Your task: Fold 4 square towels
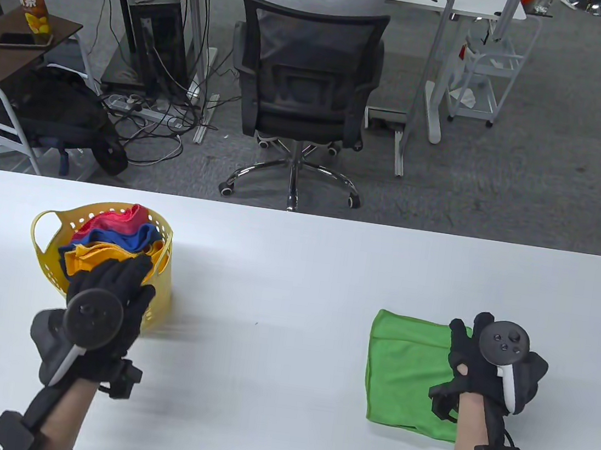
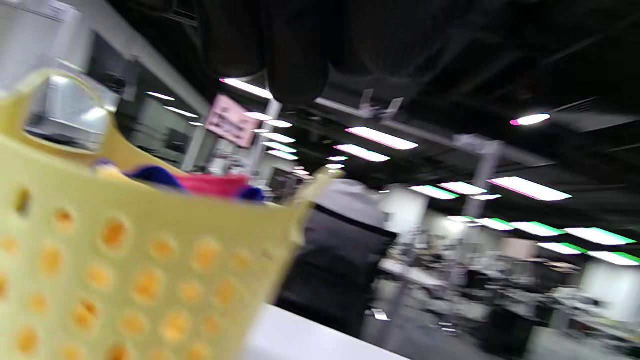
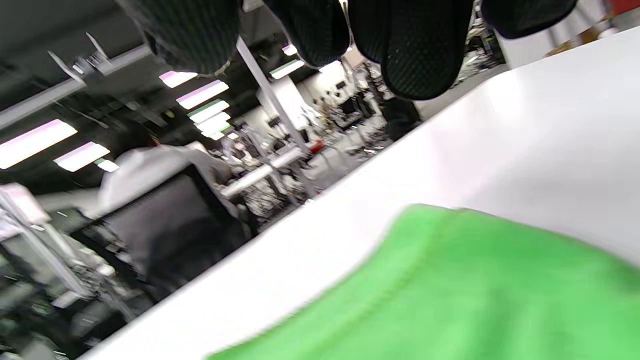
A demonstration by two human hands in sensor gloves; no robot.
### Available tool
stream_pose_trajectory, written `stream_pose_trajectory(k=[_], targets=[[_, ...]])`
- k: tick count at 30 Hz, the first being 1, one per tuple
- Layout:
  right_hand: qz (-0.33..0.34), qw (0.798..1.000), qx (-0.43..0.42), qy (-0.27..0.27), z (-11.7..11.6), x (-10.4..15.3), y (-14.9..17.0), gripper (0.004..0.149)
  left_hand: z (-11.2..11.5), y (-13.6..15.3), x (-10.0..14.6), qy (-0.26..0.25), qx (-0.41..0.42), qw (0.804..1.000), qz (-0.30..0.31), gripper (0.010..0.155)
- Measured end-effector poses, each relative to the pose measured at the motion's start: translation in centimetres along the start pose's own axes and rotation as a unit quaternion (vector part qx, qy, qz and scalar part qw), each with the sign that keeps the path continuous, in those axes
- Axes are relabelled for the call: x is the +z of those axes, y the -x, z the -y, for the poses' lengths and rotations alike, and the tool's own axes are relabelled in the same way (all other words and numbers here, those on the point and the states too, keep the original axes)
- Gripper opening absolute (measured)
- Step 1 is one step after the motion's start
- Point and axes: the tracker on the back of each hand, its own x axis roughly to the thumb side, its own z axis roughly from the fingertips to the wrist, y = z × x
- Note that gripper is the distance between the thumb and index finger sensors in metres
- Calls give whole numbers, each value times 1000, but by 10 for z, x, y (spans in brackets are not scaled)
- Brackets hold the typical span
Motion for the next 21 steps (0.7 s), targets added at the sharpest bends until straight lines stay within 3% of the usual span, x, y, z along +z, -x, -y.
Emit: stream_pose_trajectory(k=[2, 4, 6, 11, 13, 15, 16, 18, 21], targets=[[20, 1000, -14, -7, 2, 4, -8, 68, 2, 0, -35, 85, -104, 988, -80, 58], [29, 999, -17, -22, 1, 6, -12, 68, 14, 0, -63, 152, -195, 959, -136, 63], [32, 999, -16, -34, 0, 6, -13, 68, 30, -2, -82, 196, -236, 940, -151, 69], [31, 999, -18, -38, -1, 4, -10, 68, 69, -6, -104, 200, -244, 931, -182, 72], [36, 998, -29, -39, -1, 4, -10, 68, 81, -1, -108, 195, -250, 926, -206, 65], [41, 997, -51, -49, -1, 5, -11, 68, 88, 6, -107, 140, -225, 938, -226, 47], [44, 996, -61, -52, -1, 5, -12, 68, 90, 9, -107, 131, -215, 940, -229, 42], [52, 995, -70, -48, 1, 7, -14, 68, 86, 14, -107, 161, -170, 946, -223, 39], [56, 995, -71, -43, 2, 8, -16, 67, 66, 20, -104, 134, -107, 961, -218, 38]])
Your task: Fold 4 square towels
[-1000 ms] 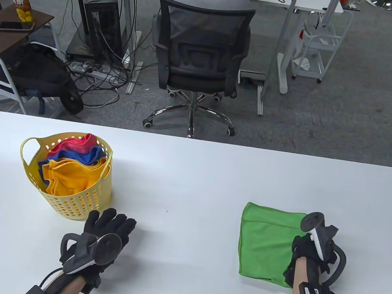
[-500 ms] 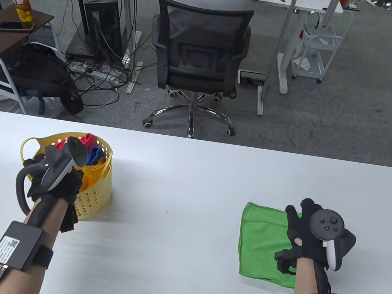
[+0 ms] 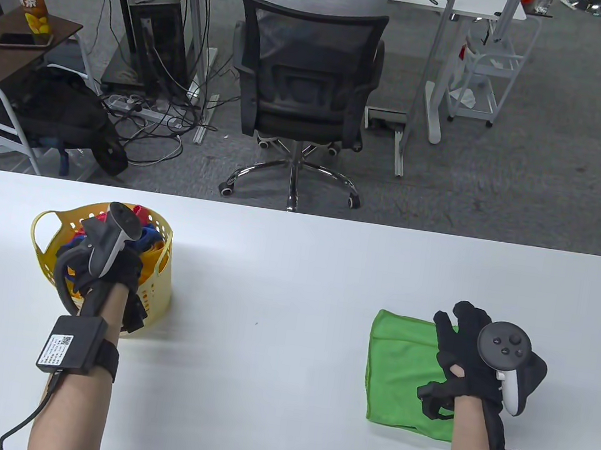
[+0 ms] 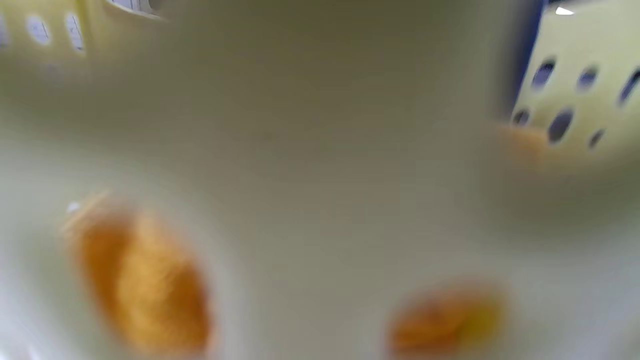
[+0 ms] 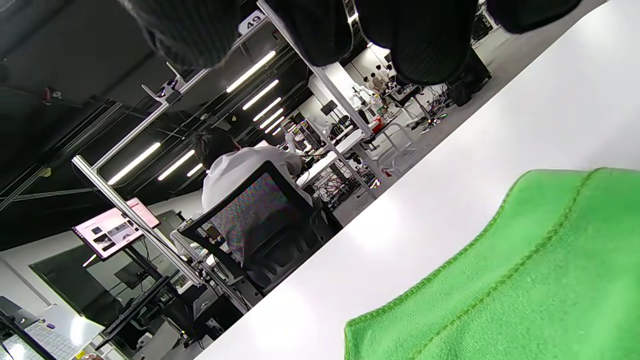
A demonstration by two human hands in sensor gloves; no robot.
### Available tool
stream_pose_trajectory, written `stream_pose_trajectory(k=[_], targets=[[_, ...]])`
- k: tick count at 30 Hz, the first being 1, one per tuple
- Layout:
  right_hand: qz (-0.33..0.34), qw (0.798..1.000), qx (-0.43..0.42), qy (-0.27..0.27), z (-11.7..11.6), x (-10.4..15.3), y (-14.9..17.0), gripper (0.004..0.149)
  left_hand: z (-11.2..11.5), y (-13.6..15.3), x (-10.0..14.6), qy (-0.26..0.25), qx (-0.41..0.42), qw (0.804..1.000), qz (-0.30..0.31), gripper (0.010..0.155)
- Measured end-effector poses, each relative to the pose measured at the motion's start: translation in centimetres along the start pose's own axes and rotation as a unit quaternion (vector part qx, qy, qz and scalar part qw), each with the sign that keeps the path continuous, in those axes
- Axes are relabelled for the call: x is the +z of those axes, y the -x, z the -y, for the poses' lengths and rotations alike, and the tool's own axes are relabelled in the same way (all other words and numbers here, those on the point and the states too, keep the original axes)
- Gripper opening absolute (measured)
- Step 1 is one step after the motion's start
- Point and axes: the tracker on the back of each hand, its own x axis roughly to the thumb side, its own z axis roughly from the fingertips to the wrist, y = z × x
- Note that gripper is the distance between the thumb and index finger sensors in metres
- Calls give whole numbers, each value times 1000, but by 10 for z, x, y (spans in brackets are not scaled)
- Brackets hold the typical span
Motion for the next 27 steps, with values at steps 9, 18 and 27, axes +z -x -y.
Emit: stream_pose_trajectory(k=[9, 18, 27], targets=[[14, 1000, -20, 0, 3, 1, -4, 67, -99, 58, 31, -32, 199, 979, 23, 39], [53, 997, -57, -2, 14, 11, -20, 67, -172, 87, 95, -58, 427, 890, 150, 40], [87, 991, -103, 3, 29, 22, -31, 67, -185, 38, 172, -17, 551, 737, 391, 40]])
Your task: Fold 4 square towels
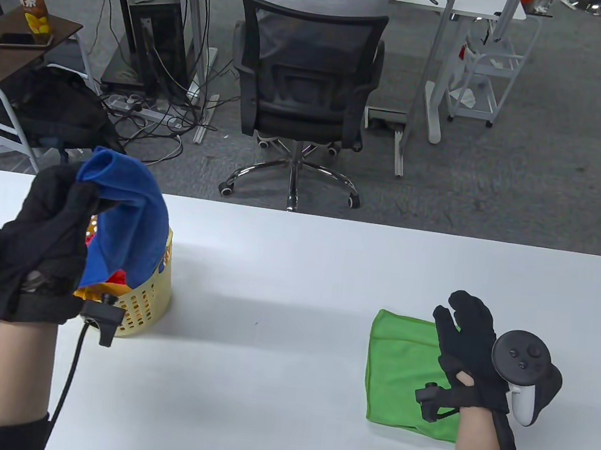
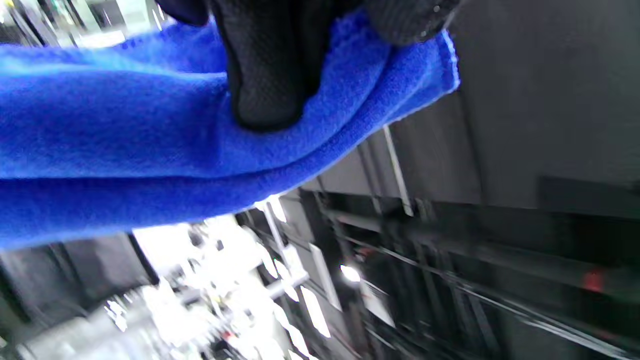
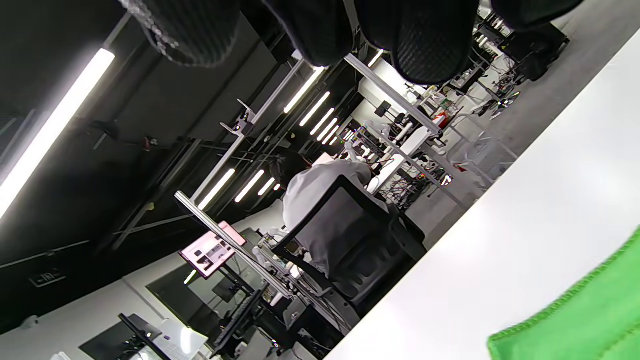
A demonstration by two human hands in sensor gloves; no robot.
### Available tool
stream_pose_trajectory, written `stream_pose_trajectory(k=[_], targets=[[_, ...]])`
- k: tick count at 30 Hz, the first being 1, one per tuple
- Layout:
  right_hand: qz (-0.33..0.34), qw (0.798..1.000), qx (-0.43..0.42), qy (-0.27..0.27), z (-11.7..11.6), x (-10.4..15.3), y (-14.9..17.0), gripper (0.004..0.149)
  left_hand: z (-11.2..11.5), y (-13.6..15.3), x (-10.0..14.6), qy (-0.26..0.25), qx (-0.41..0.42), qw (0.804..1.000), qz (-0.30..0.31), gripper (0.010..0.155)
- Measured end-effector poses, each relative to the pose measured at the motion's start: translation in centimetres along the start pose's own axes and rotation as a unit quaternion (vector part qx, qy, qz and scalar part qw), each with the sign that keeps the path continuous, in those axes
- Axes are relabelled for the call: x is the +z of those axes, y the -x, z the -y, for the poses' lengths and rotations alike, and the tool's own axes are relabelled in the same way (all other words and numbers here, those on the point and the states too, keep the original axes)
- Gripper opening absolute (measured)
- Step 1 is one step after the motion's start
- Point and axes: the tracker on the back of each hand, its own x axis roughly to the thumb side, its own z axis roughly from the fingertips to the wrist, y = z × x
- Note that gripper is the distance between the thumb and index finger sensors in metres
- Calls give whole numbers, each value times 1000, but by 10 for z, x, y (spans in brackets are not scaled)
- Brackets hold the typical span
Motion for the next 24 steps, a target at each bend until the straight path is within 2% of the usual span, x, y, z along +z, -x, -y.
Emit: stream_pose_trajectory(k=[3, 8, 12, 16, 18, 24], targets=[[3, 1000, -6, -1, 1, 1, -1, 67, 27, -7, -1, 42, 56, 997, 37, 40], [10, 1000, -17, -1, 3, 3, -4, 67, 57, -25, 4, 67, 116, 985, 109, 40], [16, 1000, -20, 1, 5, 4, -7, 67, 75, -28, 17, 57, 101, 989, 94, 40], [20, 1000, -16, -4, 0, 3, -8, 67, 107, 4, 33, 85, 1, 996, 7, 40], [22, 1000, -10, -13, -5, 2, -9, 67, 129, 34, 36, 102, -45, 994, -20, 40], [21, 999, 12, -26, -18, 2, -8, 67, 192, 131, 19, 160, -45, 977, -133, 42]])
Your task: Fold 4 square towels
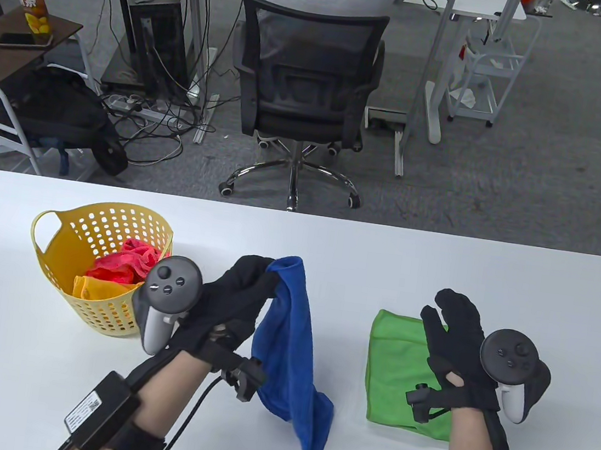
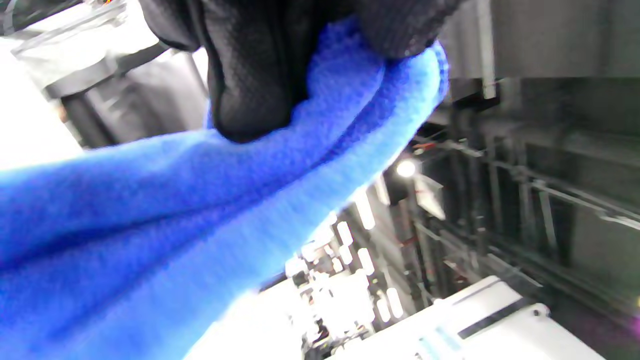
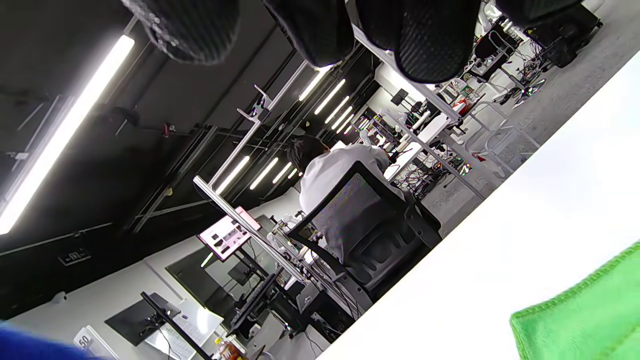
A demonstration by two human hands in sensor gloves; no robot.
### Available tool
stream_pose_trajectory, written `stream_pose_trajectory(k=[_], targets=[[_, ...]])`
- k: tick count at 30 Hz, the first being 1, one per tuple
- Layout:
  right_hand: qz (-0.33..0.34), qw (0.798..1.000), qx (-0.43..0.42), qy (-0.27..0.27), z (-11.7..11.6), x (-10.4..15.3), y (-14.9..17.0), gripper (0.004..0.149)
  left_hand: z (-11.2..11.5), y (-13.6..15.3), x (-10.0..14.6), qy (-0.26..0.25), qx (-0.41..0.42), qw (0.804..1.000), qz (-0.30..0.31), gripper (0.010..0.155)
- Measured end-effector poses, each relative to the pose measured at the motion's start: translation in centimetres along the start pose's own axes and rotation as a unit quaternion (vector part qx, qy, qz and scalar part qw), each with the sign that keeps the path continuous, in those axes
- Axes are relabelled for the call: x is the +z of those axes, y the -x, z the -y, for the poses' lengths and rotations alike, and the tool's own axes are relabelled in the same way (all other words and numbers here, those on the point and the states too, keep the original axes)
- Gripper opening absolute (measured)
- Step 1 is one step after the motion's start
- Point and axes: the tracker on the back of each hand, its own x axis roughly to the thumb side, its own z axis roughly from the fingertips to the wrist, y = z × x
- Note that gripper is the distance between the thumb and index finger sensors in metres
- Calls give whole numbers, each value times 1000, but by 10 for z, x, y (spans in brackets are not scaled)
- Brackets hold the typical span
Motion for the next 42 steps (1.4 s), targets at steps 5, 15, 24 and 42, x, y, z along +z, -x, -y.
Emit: stream_pose_trajectory(k=[5, 15, 24, 42], targets=[[10, 1000, 12, -20, -13, 3, -8, 67, 26, 58, -21, 68, -104, 990, -67, 70], [166, 946, 129, -246, -123, 47, -73, 55, 8, 108, 55, 94, -85, 988, -83, 70], [81, 813, 458, -351, -243, 98, -48, 76, -7, 154, 86, 56, -46, 993, -94, 69], [-107, 842, -216, -482, -214, 67, -22, 61, 53, 144, 99, 159, -140, 977, -20, 76]])
